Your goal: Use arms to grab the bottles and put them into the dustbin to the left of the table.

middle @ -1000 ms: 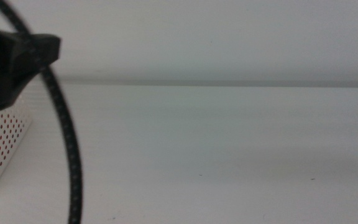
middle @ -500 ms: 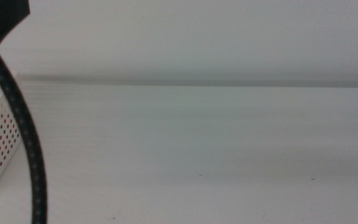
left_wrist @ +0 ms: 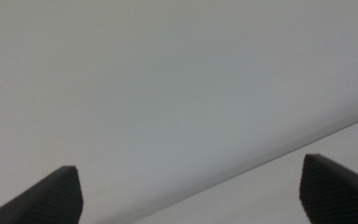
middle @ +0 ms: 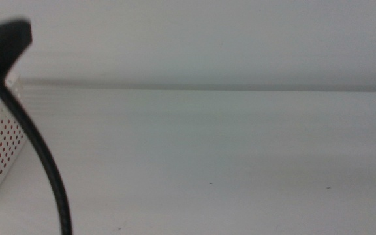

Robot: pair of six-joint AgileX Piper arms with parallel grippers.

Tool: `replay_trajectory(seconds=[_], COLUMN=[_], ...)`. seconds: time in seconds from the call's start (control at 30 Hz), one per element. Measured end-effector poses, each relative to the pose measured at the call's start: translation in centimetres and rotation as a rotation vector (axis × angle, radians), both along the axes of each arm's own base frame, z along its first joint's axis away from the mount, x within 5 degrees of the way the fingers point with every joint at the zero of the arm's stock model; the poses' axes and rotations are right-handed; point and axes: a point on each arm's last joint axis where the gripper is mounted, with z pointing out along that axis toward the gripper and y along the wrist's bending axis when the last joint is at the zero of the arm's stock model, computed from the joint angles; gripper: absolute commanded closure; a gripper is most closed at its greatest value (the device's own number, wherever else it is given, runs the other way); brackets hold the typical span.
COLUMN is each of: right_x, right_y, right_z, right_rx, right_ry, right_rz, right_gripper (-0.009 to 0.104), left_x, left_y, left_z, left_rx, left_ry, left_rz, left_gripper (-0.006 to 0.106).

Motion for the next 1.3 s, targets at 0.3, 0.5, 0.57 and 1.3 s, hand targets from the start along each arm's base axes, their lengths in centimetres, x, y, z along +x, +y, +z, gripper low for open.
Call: replay_trajectory(seconds=[0.3, 0.5, 0.57, 1.3], right_x=[1.1, 0.9, 0.6, 0.5], right_y=[-1.3, -3.1, -3.6, -4.6], right_z=[-5.5, -8.8, -9.8, -14.1], right_rx=[0.031, 0.024, 0.029, -0.020], right_ry=[-0.033, -0.017, -0.032, -0.088], right_rz=[-0.249, -0.506, -0.585, -0.736], right_gripper=[0.012, 0.012, 0.012, 0.012], left_x=[-3.2, -5.4, -5.8, -6.0], left_y=[3.1, 3.9, 4.0, 4.1], left_z=[-10.2, -16.0, -17.6, -22.3], left_rx=[0.010, -0.032, -0.054, -0.086], left_ry=[0.047, 0.068, 0.075, 0.072], left_rz=[0.218, 0.320, 0.341, 0.374], left_gripper=[0.007, 0.007, 0.007, 0.007])
